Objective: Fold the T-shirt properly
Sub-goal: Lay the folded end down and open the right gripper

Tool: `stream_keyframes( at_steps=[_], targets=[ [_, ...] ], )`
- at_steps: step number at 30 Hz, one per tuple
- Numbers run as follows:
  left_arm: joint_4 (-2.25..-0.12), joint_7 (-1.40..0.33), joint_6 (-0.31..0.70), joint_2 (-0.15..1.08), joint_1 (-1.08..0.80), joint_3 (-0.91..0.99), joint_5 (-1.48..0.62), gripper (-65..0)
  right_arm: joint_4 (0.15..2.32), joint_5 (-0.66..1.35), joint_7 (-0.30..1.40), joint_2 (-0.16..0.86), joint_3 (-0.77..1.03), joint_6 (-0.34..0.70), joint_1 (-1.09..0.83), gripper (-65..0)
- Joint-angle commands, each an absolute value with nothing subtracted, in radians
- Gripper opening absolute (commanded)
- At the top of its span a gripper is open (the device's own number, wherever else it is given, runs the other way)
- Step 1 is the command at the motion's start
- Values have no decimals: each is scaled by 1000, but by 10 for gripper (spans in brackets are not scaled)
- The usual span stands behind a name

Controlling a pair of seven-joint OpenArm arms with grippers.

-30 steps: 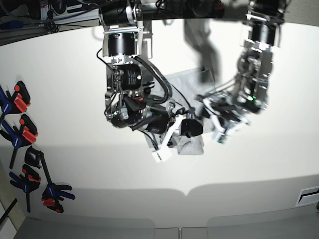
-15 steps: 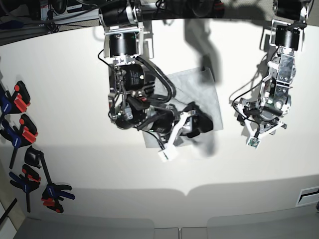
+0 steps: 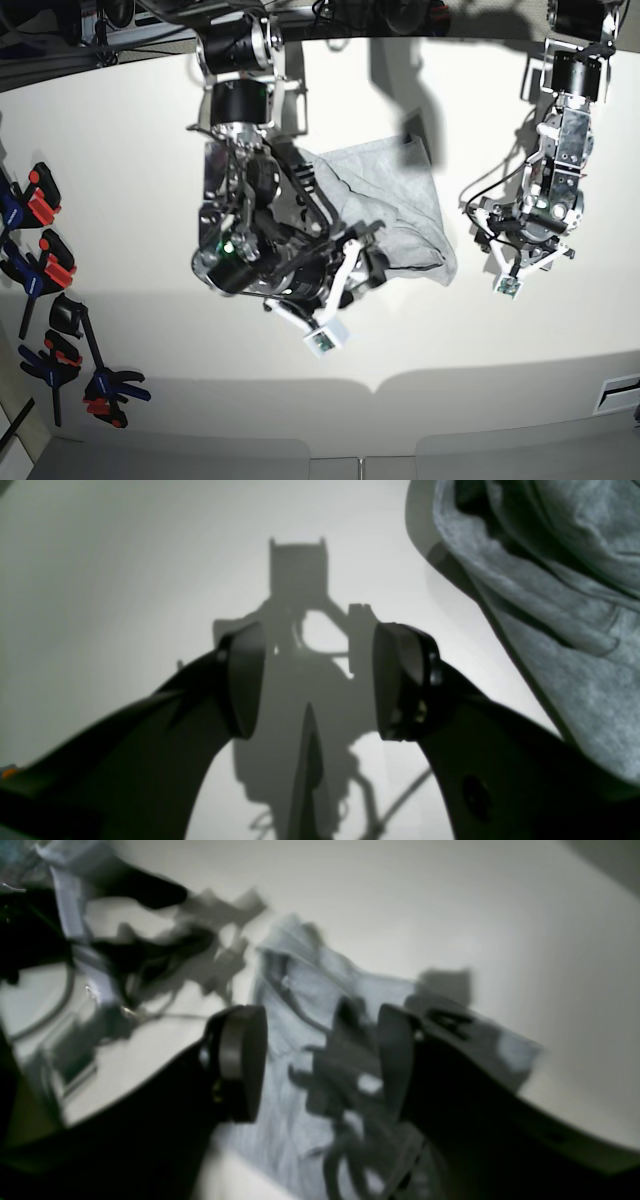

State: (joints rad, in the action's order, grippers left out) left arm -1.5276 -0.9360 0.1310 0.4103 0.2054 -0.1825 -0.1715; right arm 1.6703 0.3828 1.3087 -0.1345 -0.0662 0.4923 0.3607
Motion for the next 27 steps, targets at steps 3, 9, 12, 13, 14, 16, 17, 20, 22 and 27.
stream_keyframes(
  at_steps=[3,9,12,13,14,16,17,20,22,27],
  targets=[
    [-1546,-915,123,421,230,-178,-199,-329,1706,337,1316,-103,-69,455,329,-337],
    [-1546,-912,123,419,230,-178,-211,-329,1705,248,1251,-52,-68,442,208,-337],
    [-1546,-912,123,408,230,-178,-214,-329,1705,231,1208,-44,-68,443,167,-337],
    [-1546,-912,123,404,230,-178,-214,-329,1705,231,1203,-45,-69,443,160,-337],
    [-1546,-912,123,400,230,-178,-214,-329,1705,231,1190,-49,-68,445,154,-338],
    [-1546,-912,123,393,230,-178,-214,-329,1703,225,1155,-56,-68,445,147,-338],
    [-1546,-912,123,393,230,-178,-217,-329,1702,210,1142,-59,-69,445,147,-338],
    [-1546,-913,123,393,230,-178,-221,-329,1686,181,1137,-64,-68,433,149,-338],
    [-1546,-912,123,394,230,-178,-221,-329,1675,187,1131,-65,-69,434,149,-352],
    [-1546,-912,123,393,230,-178,-221,-329,1674,195,1076,-97,-84,463,149,-650]
  ],
)
